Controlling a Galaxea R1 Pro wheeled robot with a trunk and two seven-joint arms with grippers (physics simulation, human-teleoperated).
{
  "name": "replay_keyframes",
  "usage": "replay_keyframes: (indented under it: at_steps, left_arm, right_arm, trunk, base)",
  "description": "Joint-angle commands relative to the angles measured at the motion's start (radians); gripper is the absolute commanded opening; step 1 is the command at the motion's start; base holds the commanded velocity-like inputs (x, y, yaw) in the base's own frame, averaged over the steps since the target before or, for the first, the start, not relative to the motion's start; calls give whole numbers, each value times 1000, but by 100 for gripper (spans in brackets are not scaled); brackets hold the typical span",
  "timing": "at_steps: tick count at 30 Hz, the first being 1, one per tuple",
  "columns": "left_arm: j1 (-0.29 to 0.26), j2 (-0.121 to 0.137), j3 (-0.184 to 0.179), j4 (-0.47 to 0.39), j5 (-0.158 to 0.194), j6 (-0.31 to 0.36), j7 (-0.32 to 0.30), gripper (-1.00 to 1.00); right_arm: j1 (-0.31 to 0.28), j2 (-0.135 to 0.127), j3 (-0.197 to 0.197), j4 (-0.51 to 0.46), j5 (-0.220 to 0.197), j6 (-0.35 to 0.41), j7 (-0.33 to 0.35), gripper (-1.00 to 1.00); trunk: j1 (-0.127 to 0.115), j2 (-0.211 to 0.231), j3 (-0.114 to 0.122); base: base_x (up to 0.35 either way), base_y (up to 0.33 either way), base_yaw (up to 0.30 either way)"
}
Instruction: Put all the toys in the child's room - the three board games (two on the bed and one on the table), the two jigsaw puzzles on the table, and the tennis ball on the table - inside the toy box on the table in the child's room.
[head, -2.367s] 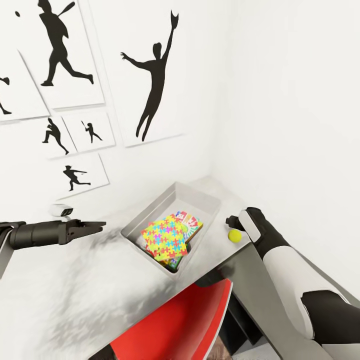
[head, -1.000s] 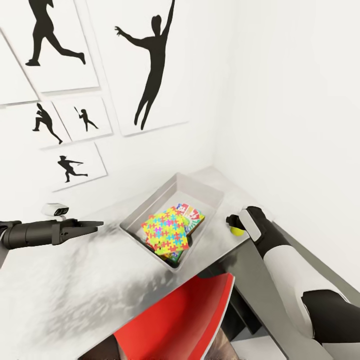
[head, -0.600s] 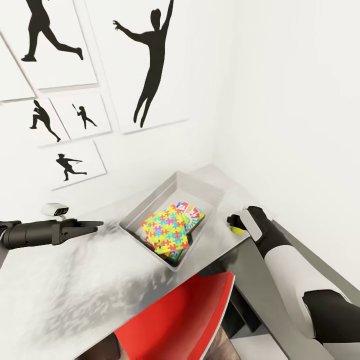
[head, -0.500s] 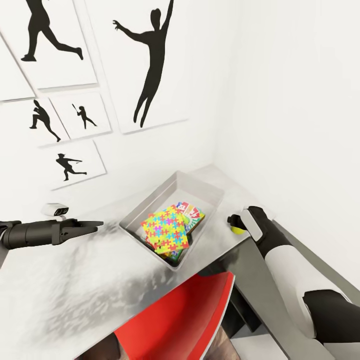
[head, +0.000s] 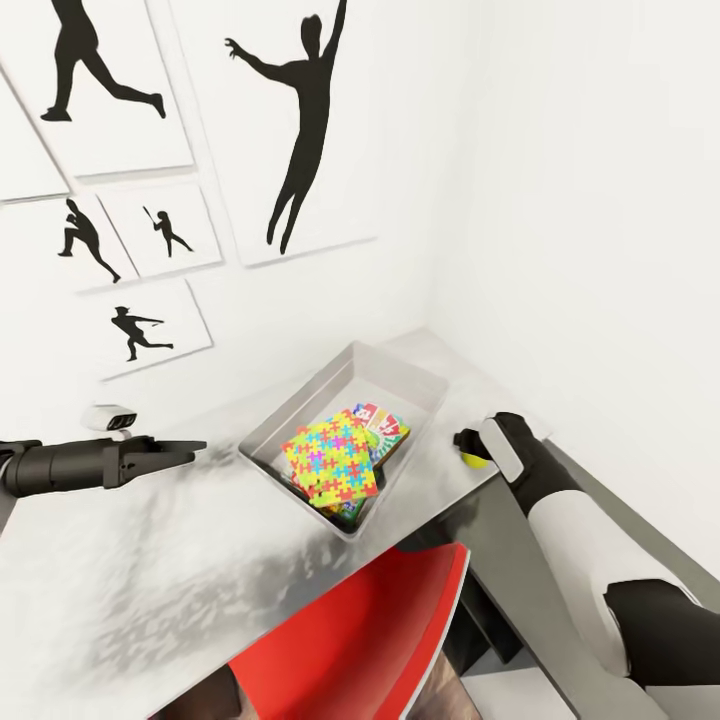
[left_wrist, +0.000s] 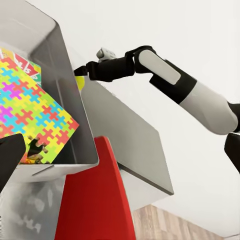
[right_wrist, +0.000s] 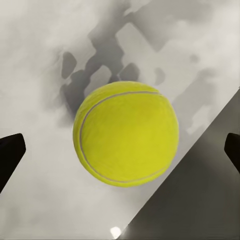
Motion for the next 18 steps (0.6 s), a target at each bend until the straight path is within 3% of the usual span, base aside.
replay_keyframes:
  at_steps: [1,7,18]
  left_arm:
    - [-11,1,-1,0,1,11,-2,100]
    - [-67,3,-2,0,1,11,-2,100]
    - [-76,1,-5,0,-1,11,-2,100]
  right_arm:
    - [-1,0,6,-1,-10,2,-9,100]
    - [-1,-1,7,-1,-10,2,-10,100]
    - [-1,-10,7,-1,-11,2,-10,100]
  trunk:
    - [1,-2,-3]
    - [1,-2,-10]
    - [1,-2,-12]
  base:
    - [0,0,0]
    - [0,0,0]
    - [0,0,0]
